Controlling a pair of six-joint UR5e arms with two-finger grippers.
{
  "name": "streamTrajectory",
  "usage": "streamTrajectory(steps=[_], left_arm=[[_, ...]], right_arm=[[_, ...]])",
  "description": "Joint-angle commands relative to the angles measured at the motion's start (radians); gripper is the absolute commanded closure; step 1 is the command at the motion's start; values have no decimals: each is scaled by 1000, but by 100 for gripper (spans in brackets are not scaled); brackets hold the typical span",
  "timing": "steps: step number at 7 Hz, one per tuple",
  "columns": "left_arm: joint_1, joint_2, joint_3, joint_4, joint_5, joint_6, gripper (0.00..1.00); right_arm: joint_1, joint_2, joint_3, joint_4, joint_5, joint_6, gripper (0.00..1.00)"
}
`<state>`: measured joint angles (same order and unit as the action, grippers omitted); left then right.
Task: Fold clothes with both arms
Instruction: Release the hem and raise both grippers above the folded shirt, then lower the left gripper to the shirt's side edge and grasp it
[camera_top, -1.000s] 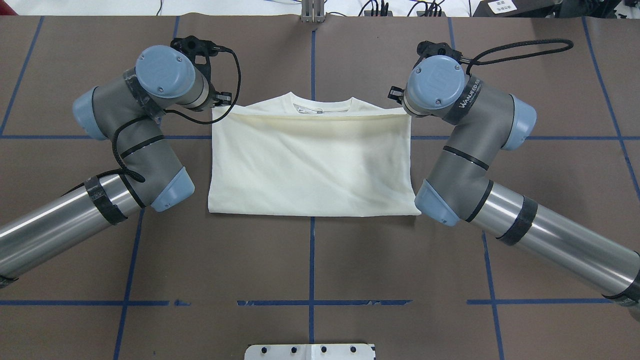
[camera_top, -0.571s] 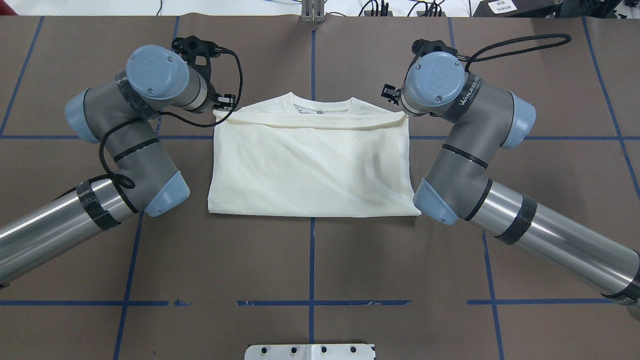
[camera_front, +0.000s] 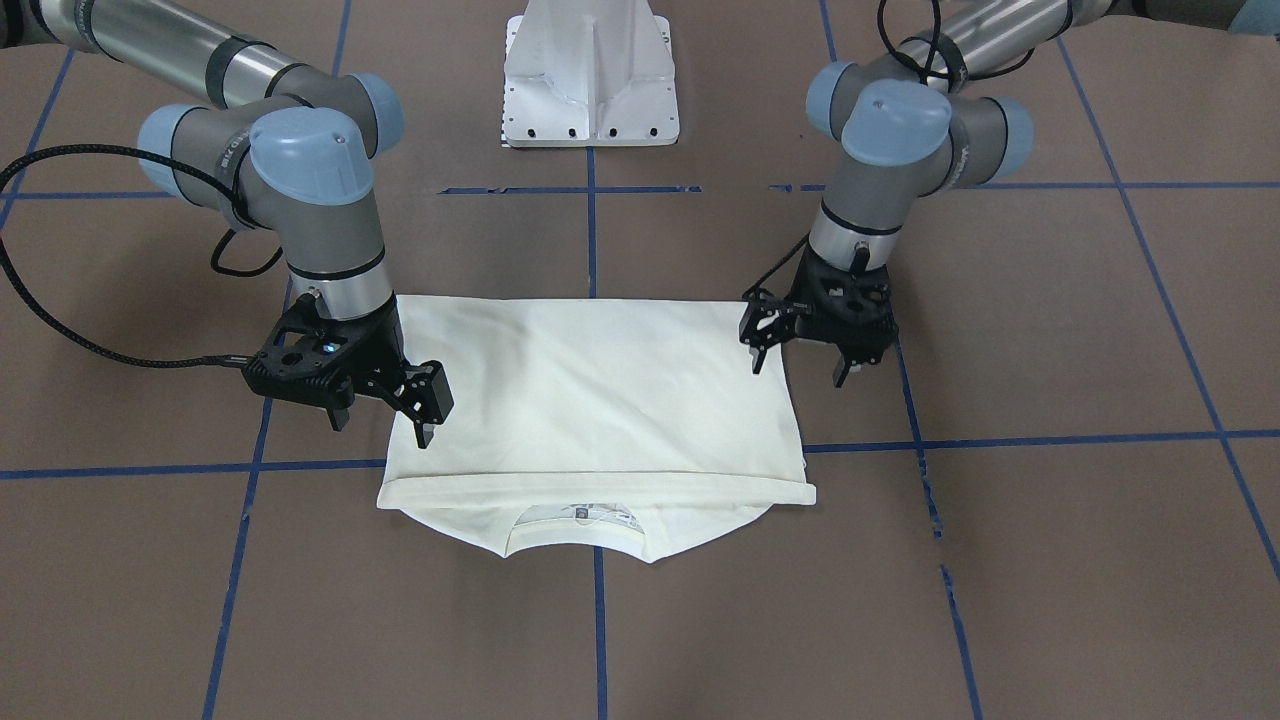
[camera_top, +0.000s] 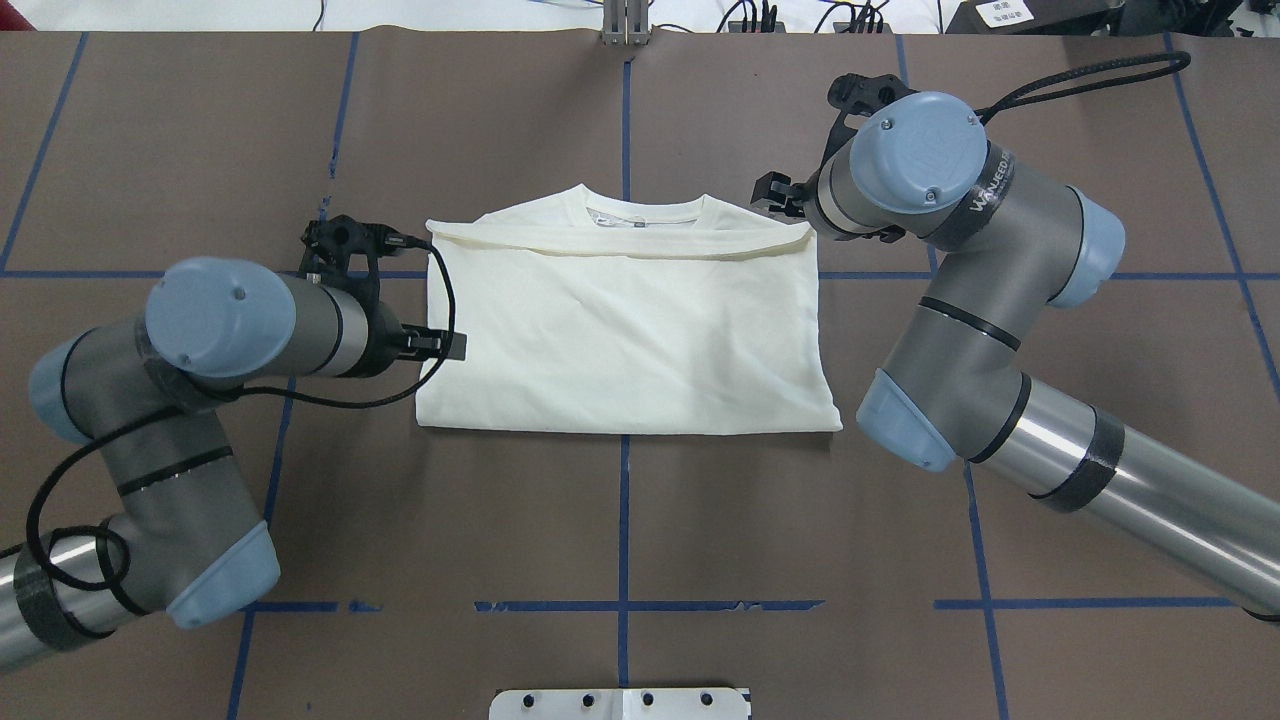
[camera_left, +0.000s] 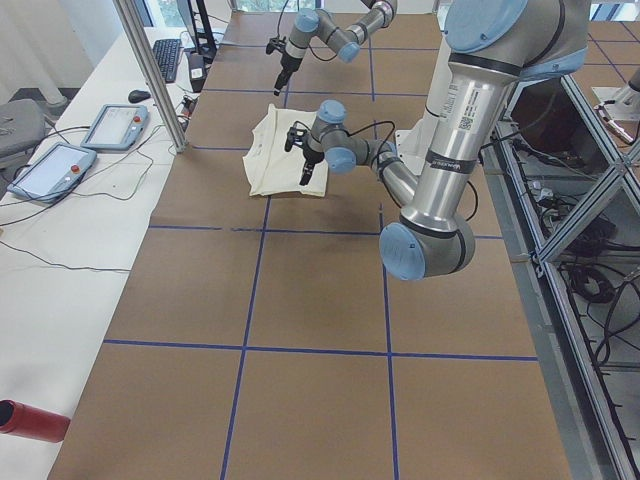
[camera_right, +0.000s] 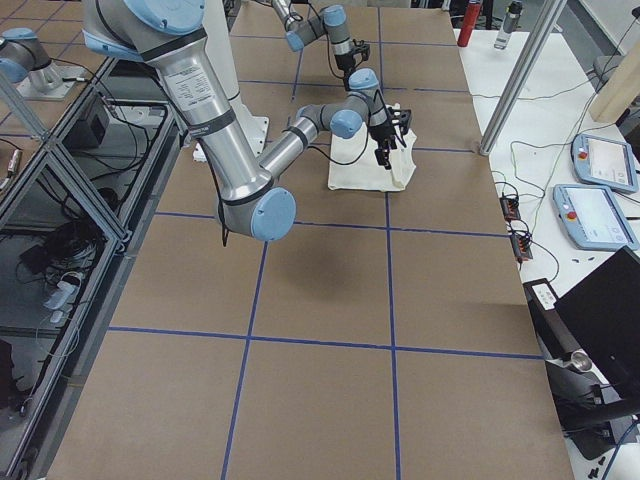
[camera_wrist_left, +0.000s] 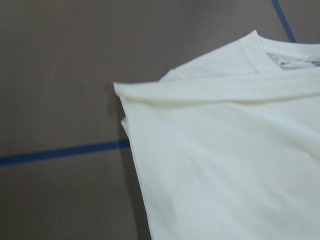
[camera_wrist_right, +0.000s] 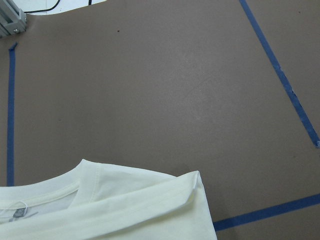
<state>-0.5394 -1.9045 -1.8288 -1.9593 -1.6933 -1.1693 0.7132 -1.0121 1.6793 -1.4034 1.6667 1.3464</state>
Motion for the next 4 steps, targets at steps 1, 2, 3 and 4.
streamTrajectory(steps=[1,2,3,4], left_arm=[[61,28,11,-21,43,-99,47],[62,30,43,-26,44,-98,47],[62,31,68,-58,43,-96,47],[64,28,80,-67,43,-98,47]], right_arm=[[-6,-5,7,0,-1,4,0],[-6,-3,7,1,-1,5,0],[-8,-3,7,1,-1,7,0],[-8,-3,5,1,-1,7,0]])
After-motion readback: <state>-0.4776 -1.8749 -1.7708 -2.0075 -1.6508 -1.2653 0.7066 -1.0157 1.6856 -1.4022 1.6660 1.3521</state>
